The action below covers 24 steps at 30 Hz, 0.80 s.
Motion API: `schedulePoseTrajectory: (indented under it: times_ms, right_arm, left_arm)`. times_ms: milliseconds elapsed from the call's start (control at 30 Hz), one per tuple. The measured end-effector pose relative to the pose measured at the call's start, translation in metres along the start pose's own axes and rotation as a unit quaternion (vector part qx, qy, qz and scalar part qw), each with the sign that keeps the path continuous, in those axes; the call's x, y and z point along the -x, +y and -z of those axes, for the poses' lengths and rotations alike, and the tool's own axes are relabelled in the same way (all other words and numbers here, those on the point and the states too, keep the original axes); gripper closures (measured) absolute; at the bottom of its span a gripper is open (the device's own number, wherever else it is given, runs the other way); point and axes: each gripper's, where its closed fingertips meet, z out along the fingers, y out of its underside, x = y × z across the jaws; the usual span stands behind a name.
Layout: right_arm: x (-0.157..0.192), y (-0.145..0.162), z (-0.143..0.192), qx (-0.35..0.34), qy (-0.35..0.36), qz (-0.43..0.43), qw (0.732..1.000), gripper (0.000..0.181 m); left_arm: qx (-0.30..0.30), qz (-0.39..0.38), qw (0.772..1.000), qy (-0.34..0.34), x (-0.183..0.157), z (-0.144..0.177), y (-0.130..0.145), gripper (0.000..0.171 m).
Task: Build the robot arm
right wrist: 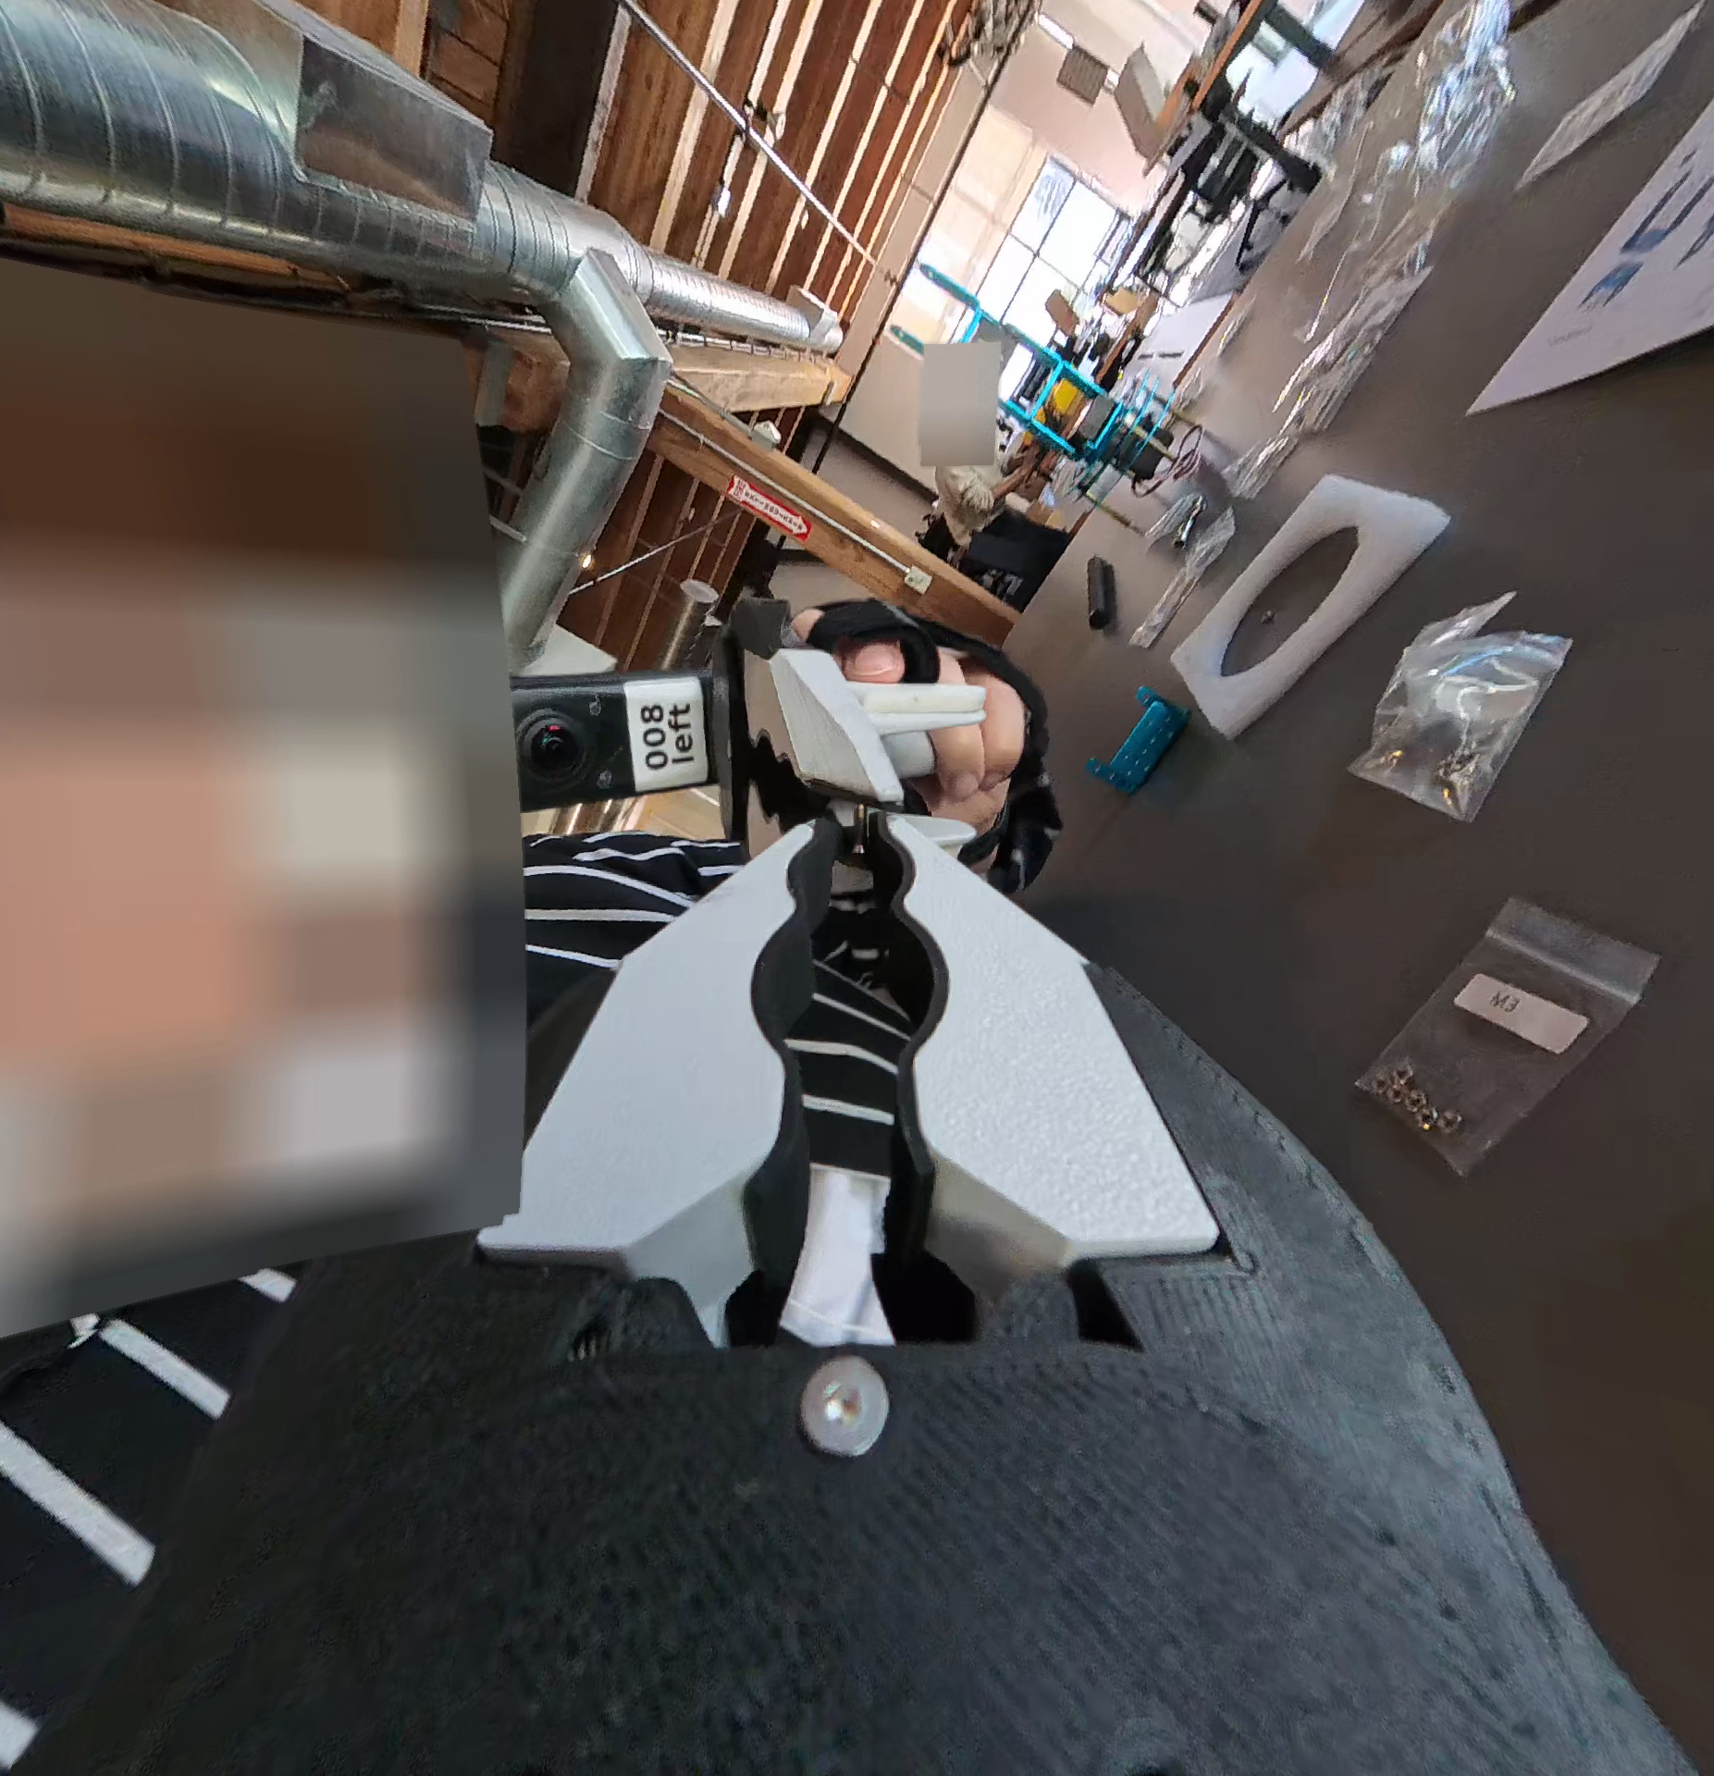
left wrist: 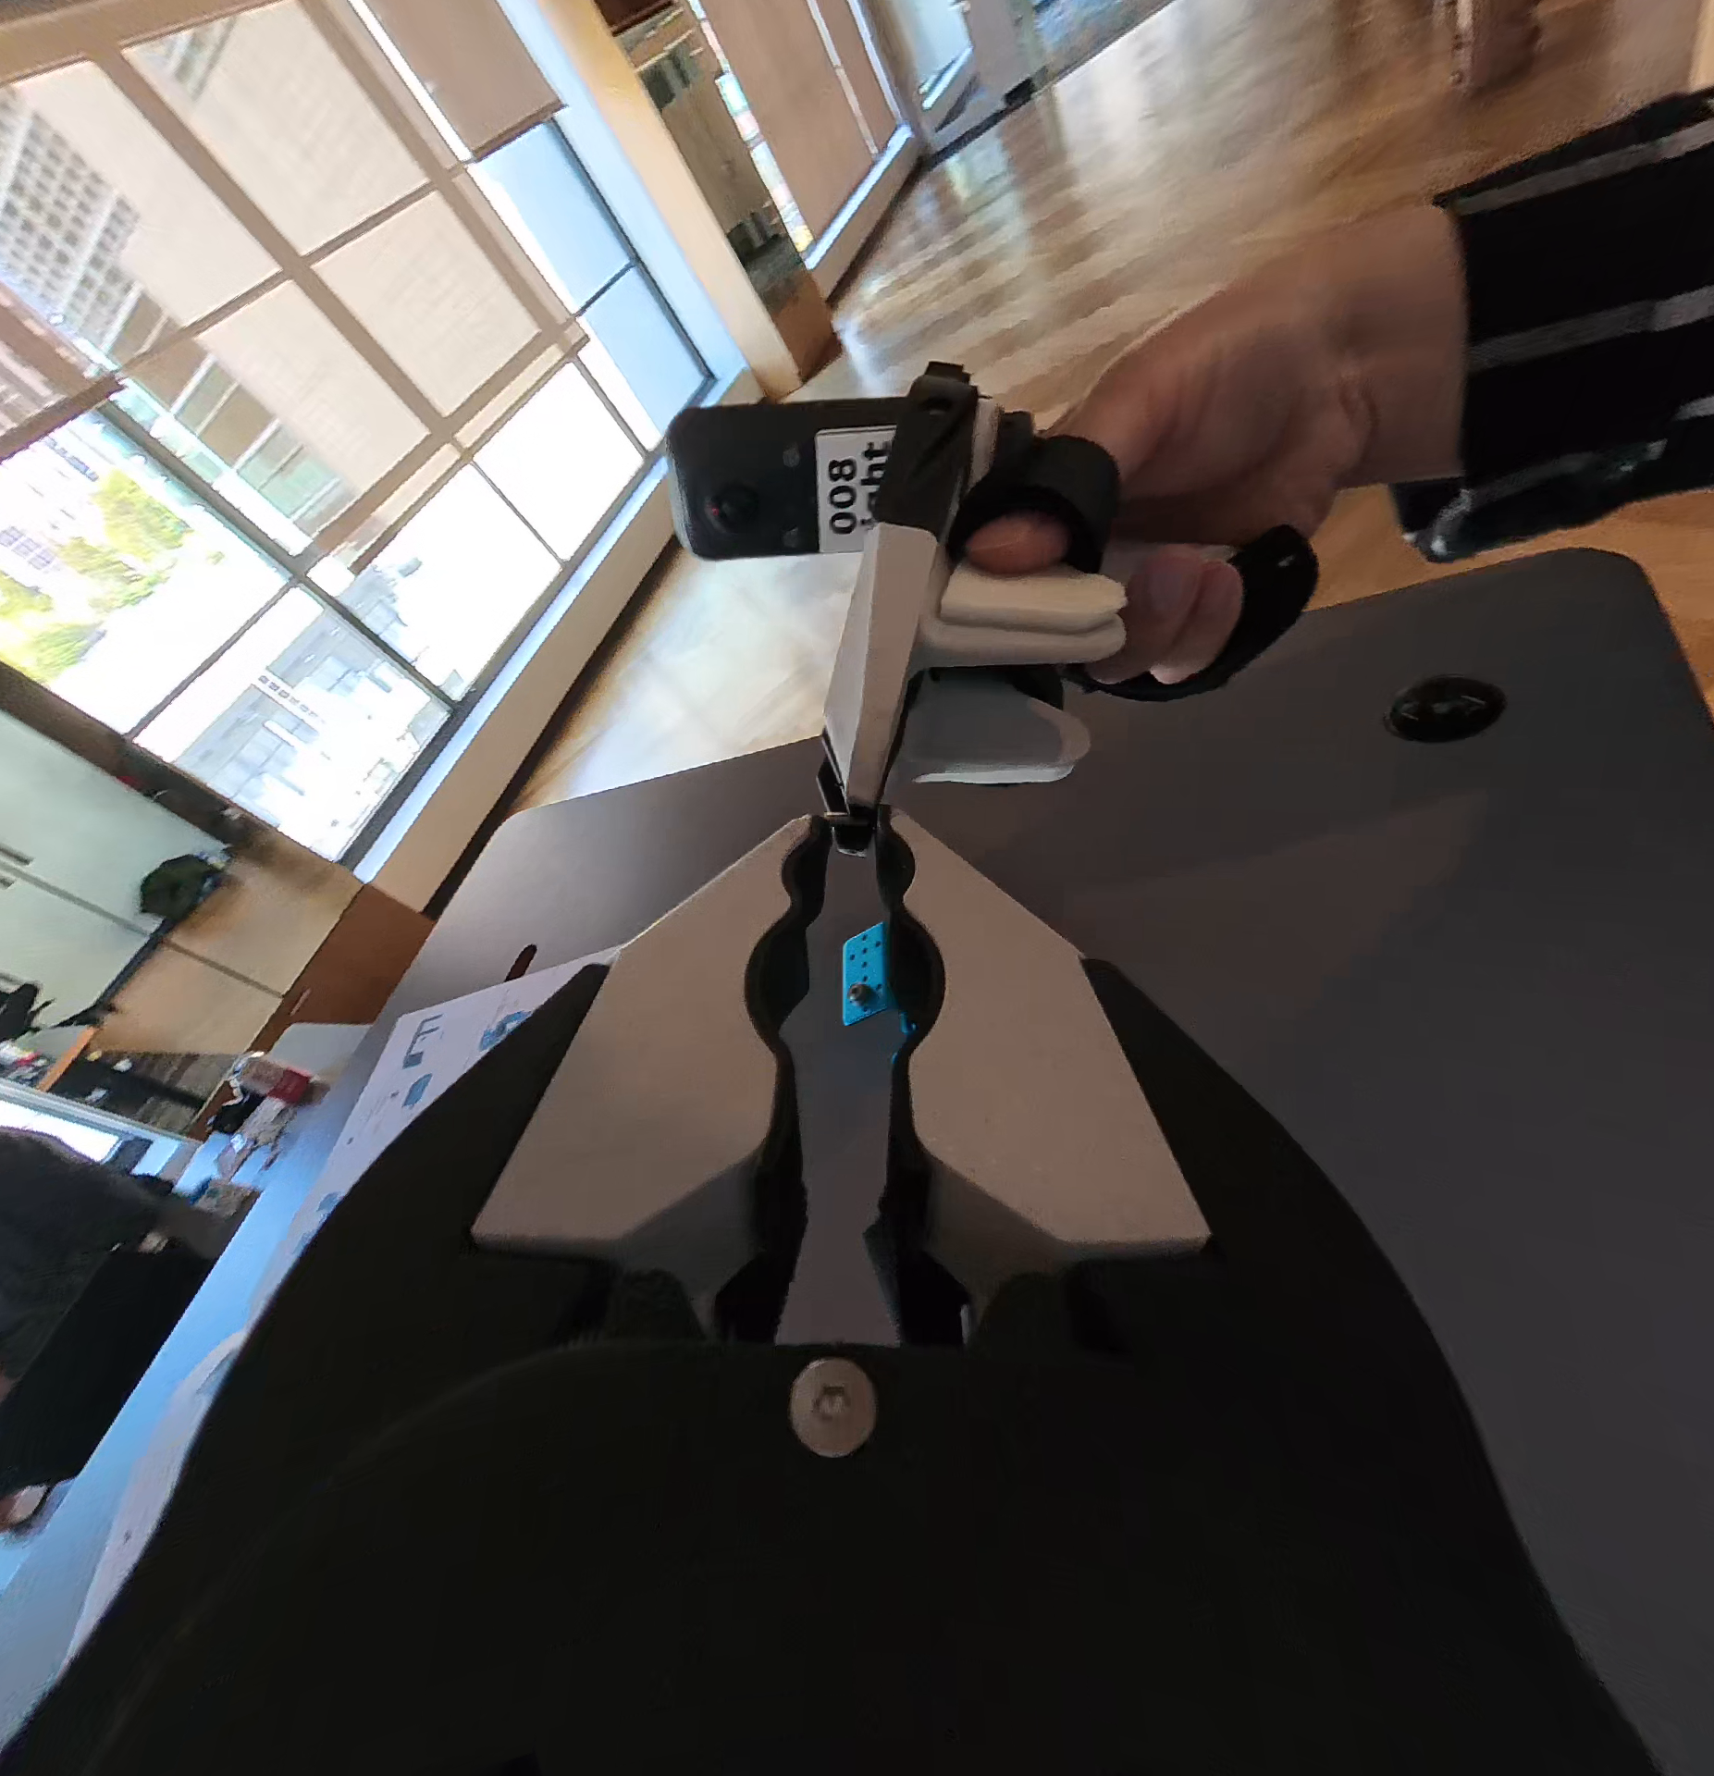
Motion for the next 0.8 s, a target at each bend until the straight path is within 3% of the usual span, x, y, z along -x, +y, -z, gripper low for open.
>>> schedulePoseTrajectory:
  times_ms: [33,233,333,400,500,600,700,800]
  right_arm:
    - [0.001,-0.002,-0.001,-0.007,0.001,0.010,1.000,0.174]
    - [-0.005,-0.005,-0.003,-0.005,0.057,0.089,0.994,0.179]
    - [0.002,-0.014,0.000,-0.001,0.117,0.208,0.971,0.179]
    - [0.008,-0.023,0.004,0.008,0.195,0.347,0.917,0.179]
    - [0.019,-0.034,0.011,0.032,0.314,0.551,0.772,0.179]
    - [0.031,-0.038,0.012,0.051,0.370,0.658,0.654,0.180]
    - [0.037,-0.042,0.012,0.060,0.403,0.711,0.573,0.179]
    - [0.040,-0.041,0.010,0.067,0.417,0.742,0.520,0.179]
  left_arm:
    - [0.002,0.000,1.000,-0.012,0.002,0.001,0.000,0.163]
    - [0.020,0.026,0.999,-0.019,0.001,0.003,0.004,0.156]
    - [0.026,0.098,0.995,0.024,-0.001,0.012,0.008,0.157]
    - [0.036,0.170,0.984,0.041,0.005,0.017,0.012,0.161]
    - [0.014,0.287,0.955,0.075,0.014,0.021,-0.001,0.156]
    - [-0.013,0.354,0.932,0.080,0.025,0.022,-0.015,0.153]
    - [-0.048,0.381,0.920,0.075,0.032,0.024,-0.031,0.154]
    - [-0.082,0.386,0.916,0.070,0.036,0.024,-0.046,0.158]
